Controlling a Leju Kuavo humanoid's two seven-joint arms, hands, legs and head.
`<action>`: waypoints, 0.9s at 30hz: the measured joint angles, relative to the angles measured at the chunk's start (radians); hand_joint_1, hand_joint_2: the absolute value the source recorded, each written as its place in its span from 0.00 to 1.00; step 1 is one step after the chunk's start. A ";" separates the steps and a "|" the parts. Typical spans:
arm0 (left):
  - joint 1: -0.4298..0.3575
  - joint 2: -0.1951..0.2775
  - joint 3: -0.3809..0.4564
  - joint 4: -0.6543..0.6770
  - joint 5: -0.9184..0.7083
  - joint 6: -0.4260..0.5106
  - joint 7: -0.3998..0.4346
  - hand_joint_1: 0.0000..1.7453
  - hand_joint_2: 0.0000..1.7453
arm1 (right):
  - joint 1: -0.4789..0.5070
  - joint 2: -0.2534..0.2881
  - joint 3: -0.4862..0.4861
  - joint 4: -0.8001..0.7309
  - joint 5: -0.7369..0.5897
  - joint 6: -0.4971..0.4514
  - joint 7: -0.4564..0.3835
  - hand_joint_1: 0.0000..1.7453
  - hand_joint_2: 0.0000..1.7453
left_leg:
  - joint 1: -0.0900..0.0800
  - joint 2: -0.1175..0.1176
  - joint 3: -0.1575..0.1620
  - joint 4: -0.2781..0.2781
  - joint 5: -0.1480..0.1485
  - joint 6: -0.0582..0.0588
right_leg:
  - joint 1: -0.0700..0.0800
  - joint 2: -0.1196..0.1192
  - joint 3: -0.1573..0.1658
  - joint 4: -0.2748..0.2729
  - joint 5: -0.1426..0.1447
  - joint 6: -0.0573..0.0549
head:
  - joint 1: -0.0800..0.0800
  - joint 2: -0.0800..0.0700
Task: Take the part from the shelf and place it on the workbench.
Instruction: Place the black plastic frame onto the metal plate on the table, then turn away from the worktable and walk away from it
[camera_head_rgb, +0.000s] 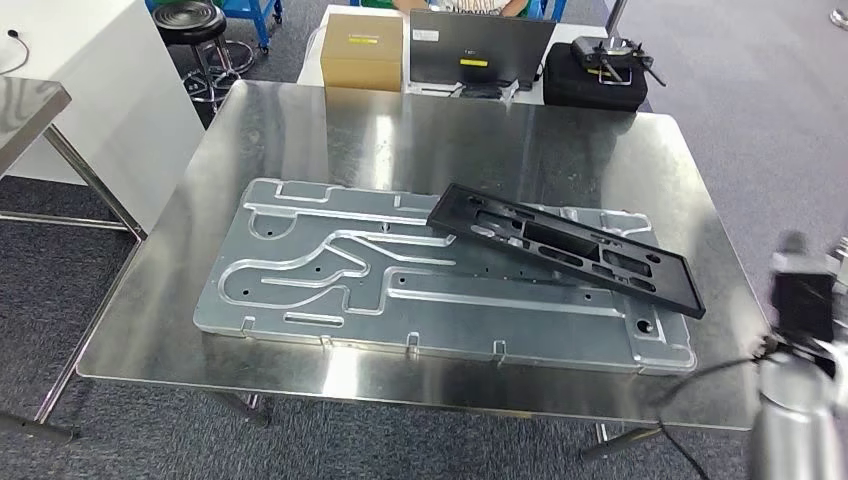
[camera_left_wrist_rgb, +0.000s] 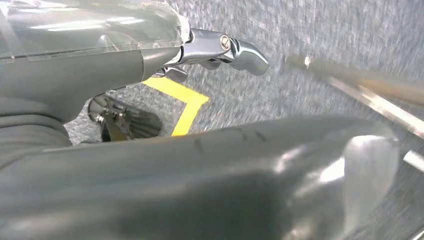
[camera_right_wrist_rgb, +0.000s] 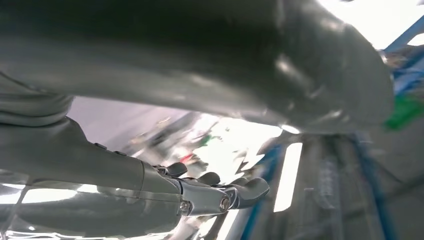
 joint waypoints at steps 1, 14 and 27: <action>0.004 0.000 0.008 0.000 -0.001 -0.001 0.001 0.00 0.00 | 0.055 0.003 -0.120 -0.020 0.008 0.085 -0.034 0.00 0.00 | -0.004 0.001 -0.001 0.000 -0.001 0.001 | 0.000 0.001 -0.020 0.034 -0.009 0.000 | 0.000 0.000; -0.006 -0.003 0.040 0.000 -0.020 0.000 0.019 0.00 0.00 | 0.143 0.202 -0.883 0.125 0.601 0.145 -0.163 0.00 0.00 | -0.019 0.032 -0.047 0.156 -0.139 -0.038 | 0.001 -0.003 0.111 -0.260 0.169 -0.065 | 0.000 0.000; -0.015 -0.006 0.044 0.000 -0.033 0.003 0.032 0.00 0.00 | 0.134 0.228 -1.004 0.458 0.819 -0.025 -0.019 0.00 0.00 | -0.024 0.043 0.138 -0.061 -0.072 0.010 | -0.001 0.002 0.025 -0.239 0.224 -0.017 | 0.000 0.000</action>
